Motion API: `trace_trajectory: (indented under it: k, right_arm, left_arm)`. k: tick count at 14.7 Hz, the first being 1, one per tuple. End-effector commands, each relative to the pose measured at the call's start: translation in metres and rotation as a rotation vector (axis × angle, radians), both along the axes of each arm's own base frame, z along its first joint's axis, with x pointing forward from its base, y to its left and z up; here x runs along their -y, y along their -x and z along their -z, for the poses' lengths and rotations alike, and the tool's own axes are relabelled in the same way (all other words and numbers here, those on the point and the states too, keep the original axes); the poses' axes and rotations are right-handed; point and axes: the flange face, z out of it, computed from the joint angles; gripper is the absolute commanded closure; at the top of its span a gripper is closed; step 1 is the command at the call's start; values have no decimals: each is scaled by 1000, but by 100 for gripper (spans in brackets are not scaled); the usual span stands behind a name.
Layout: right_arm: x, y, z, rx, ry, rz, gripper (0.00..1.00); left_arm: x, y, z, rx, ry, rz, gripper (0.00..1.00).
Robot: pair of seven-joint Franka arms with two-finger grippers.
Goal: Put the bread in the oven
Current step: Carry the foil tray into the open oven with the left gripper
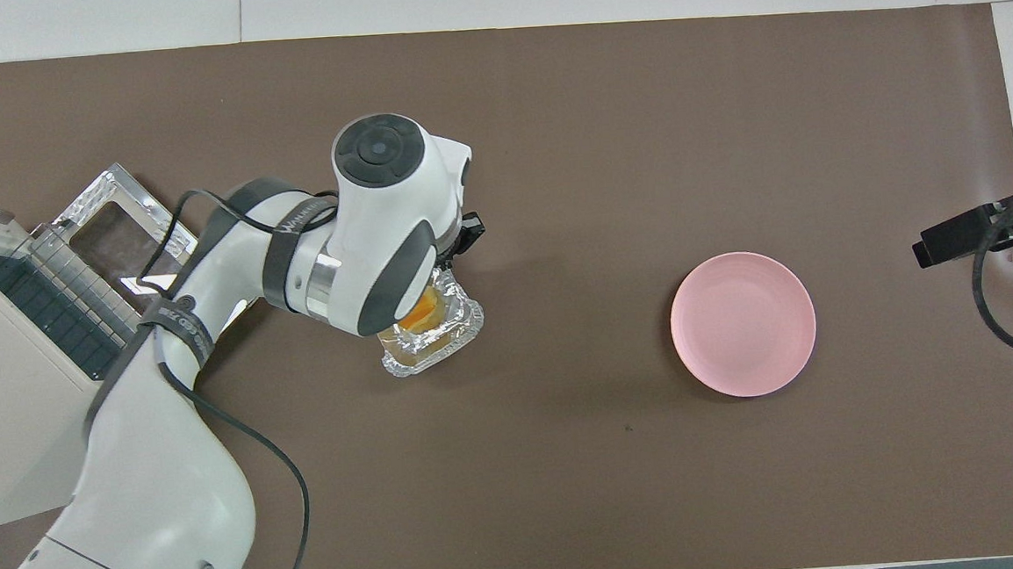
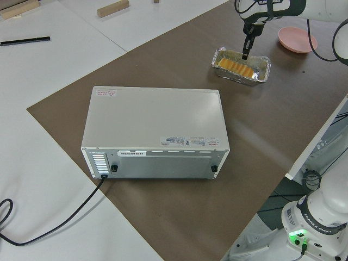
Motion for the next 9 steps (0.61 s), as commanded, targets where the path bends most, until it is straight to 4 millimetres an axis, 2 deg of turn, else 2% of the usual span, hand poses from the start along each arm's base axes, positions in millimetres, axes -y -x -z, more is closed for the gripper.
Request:
trace_trajectory:
  k: [1,4,6,7,9]
  right_arm:
    - [4,-4,0,51,12,-10,0]
    - [12,-11,4,58,7,4,0]
    - [14,-13,4,58,8,7,0]
    - [15,-12,-6,75,9,10,0]
    - [20,-12,-7,69,9,19,0]
  left_arm:
    - [-99,-29,-33,-25,-19,-120,100]
    - [-173,-50,-35,2,-76,-177,100]
    - [-196,-54,-35,6,-112,-186,100]
    - [-204,-56,-36,6,-133,-189,100]
    - [-231,-55,-39,-23,-182,-204,100]
